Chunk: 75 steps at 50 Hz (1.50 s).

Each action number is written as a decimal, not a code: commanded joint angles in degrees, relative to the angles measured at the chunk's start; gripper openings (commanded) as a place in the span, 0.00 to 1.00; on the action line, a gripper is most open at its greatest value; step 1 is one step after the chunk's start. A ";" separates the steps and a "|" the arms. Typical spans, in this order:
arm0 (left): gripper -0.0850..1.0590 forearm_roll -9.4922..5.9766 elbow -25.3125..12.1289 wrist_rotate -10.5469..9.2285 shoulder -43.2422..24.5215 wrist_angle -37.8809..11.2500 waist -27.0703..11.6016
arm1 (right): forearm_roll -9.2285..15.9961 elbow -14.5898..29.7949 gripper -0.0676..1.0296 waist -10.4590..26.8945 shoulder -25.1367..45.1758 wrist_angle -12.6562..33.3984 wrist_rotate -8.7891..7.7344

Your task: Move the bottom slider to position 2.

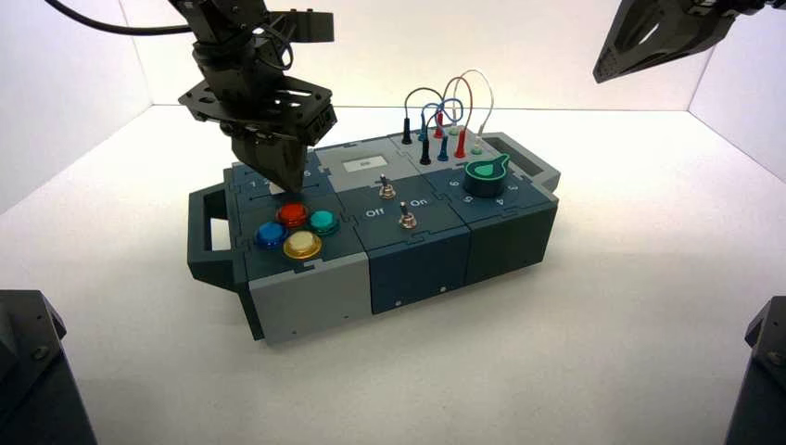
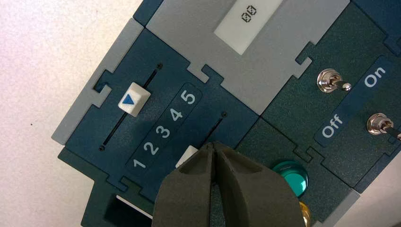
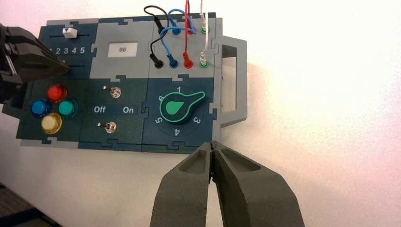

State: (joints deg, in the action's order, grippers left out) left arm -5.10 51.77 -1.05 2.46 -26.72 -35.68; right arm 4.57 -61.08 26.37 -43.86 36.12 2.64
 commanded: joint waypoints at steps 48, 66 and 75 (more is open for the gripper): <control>0.05 0.26 -3.08 2.64 1.76 -0.18 -0.09 | 0.09 1.41 0.04 0.35 0.09 -0.44 -0.09; 0.05 0.53 -1.85 2.81 1.85 -0.18 0.97 | 0.09 1.32 0.04 0.35 0.09 -0.44 -0.09; 0.05 0.88 -0.97 2.81 2.02 -0.26 1.67 | 0.09 1.41 0.04 0.35 0.00 -0.44 -0.09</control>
State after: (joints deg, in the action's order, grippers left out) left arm -4.48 50.98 1.58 3.08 -27.07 -34.54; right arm 4.48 -61.08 26.37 -43.77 36.12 2.64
